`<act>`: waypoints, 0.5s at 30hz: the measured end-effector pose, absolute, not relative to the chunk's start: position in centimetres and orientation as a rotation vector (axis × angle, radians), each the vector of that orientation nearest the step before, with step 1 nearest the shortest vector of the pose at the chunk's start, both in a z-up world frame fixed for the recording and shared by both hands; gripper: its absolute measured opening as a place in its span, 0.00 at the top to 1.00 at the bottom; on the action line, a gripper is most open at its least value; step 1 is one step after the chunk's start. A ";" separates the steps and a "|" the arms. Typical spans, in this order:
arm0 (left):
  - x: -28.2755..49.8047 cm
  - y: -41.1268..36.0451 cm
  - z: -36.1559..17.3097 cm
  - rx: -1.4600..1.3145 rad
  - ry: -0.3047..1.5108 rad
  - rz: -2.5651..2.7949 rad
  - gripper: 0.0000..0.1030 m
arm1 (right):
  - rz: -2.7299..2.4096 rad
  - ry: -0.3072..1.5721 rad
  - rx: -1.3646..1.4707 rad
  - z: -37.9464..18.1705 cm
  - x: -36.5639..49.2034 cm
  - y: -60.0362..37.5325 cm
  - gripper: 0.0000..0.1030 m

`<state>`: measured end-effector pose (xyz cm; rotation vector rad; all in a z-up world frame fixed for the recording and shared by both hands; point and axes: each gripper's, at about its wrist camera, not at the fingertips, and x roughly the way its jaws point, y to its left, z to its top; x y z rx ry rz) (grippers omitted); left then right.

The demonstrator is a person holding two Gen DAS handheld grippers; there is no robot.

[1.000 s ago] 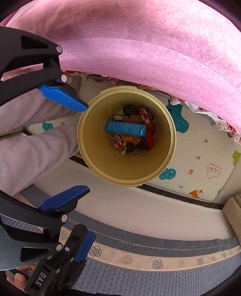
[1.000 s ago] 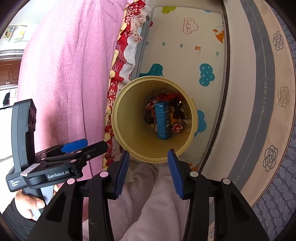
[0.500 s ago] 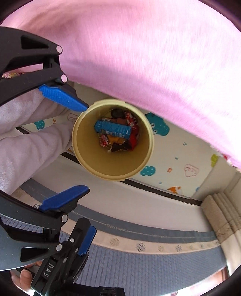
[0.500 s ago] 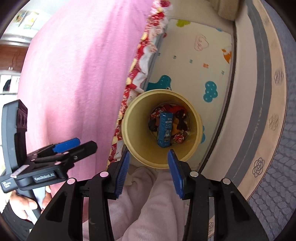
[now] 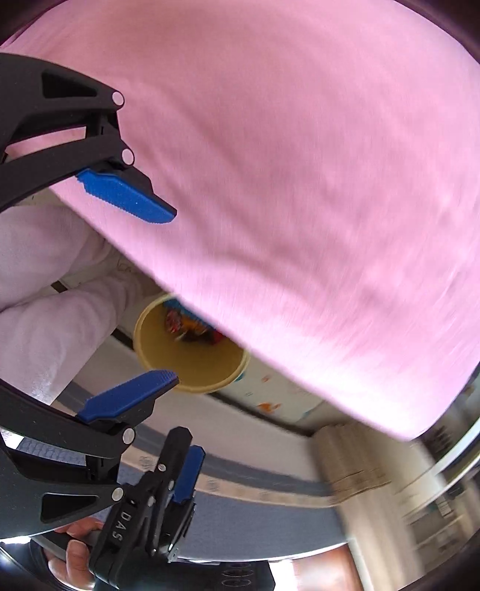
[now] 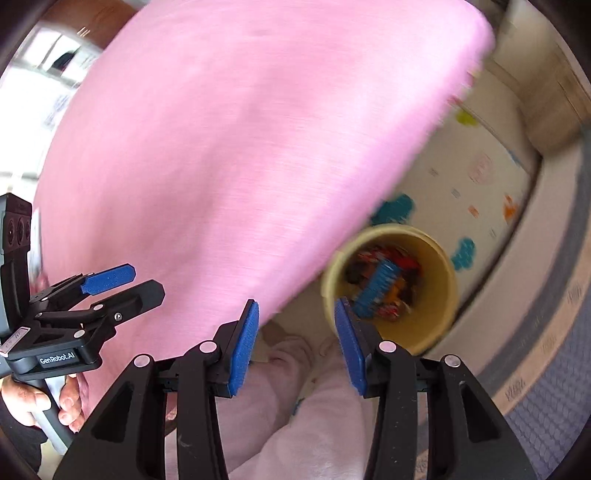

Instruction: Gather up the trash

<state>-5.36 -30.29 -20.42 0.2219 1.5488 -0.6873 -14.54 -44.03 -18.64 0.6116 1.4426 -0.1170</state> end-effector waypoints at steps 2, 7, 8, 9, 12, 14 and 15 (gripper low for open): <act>-4.1 -27.1 -19.1 0.172 1.520 -0.630 0.21 | -0.058 1.446 0.571 -18.0 -12.0 -41.5 0.58; -1.4 -19.0 -16.2 0.059 1.442 -0.498 0.21 | 0.080 1.430 0.429 -16.1 -5.9 -34.3 0.58; -0.9 -17.6 -15.8 0.046 1.429 -0.473 0.20 | 0.105 1.425 0.404 -15.8 -5.0 -32.9 0.58; -0.4 -16.1 -15.5 0.035 1.413 -0.443 0.20 | 0.129 1.422 0.380 -15.5 -4.0 -31.7 0.58; 0.5 -12.1 -14.3 -0.012 1.375 -0.361 0.20 | 0.208 1.409 0.302 -14.5 -1.4 -27.8 0.58; 1.0 -9.5 -13.4 -0.052 1.350 -0.310 0.20 | 0.248 1.396 0.259 -13.9 -0.2 -25.7 0.58; 1.2 -8.5 -13.0 -0.064 1.337 -0.286 0.20 | 0.268 1.386 0.233 -13.4 0.5 -24.6 0.58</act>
